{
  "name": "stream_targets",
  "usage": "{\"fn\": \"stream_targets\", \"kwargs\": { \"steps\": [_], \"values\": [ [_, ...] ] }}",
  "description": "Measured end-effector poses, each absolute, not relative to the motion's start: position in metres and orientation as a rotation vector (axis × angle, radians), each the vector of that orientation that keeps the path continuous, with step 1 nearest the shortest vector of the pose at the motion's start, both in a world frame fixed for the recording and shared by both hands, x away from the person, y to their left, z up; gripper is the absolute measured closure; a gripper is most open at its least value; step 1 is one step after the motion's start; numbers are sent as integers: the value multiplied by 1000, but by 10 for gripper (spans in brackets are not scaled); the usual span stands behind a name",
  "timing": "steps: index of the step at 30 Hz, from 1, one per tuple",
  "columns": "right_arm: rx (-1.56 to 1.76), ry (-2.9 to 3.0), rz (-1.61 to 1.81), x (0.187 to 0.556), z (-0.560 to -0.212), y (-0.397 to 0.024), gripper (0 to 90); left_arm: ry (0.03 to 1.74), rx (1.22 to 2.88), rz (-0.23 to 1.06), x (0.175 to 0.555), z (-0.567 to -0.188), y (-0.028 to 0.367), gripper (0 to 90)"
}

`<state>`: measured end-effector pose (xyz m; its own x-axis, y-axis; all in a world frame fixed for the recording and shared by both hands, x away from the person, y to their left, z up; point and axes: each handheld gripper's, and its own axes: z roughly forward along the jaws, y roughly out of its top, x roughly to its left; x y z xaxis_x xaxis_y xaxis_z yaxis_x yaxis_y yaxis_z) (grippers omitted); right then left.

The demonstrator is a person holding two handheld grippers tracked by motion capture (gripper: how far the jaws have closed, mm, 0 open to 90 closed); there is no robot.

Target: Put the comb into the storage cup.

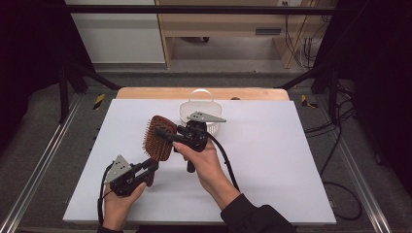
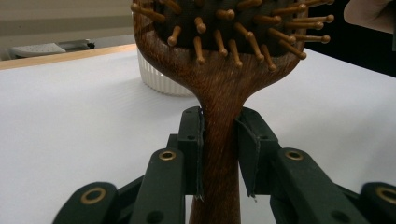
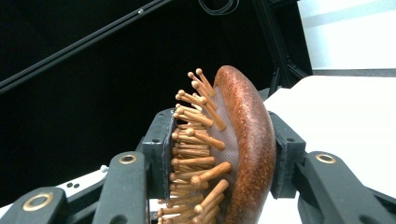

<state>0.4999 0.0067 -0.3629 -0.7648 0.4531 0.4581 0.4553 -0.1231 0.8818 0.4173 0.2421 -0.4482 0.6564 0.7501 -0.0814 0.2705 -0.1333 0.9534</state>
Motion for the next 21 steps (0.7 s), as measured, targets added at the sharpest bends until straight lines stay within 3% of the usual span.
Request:
{"fn": "stream_targets", "kwargs": {
  "steps": [2, 5, 6, 10, 11, 14, 21],
  "values": [
    [-1078, -2074, -2096, 499, -361, 7, 521, 847, 1676, 482, 418, -449, 243, 709],
    [-1084, -2085, -2117, 499, -358, 7, 521, 868, 1645, 486, 417, -450, 246, 607],
    [-1096, -2078, -2138, 500, -356, 5, 521, 886, 1629, 510, 417, -451, 247, 544],
    [-1127, -2074, -2176, 504, -353, 3, 520, 908, 1590, 548, 418, -451, 251, 457],
    [-1150, -2076, -2190, 506, -351, 1, 519, 920, 1574, 570, 417, -451, 253, 382],
    [-1178, -2072, -2198, 509, -351, -1, 518, 943, 1525, 608, 417, -452, 258, 341],
    [-1278, -2039, -2237, 521, -346, -11, 514, 1003, 1472, 699, 420, -455, 267, 132]
  ]
}}
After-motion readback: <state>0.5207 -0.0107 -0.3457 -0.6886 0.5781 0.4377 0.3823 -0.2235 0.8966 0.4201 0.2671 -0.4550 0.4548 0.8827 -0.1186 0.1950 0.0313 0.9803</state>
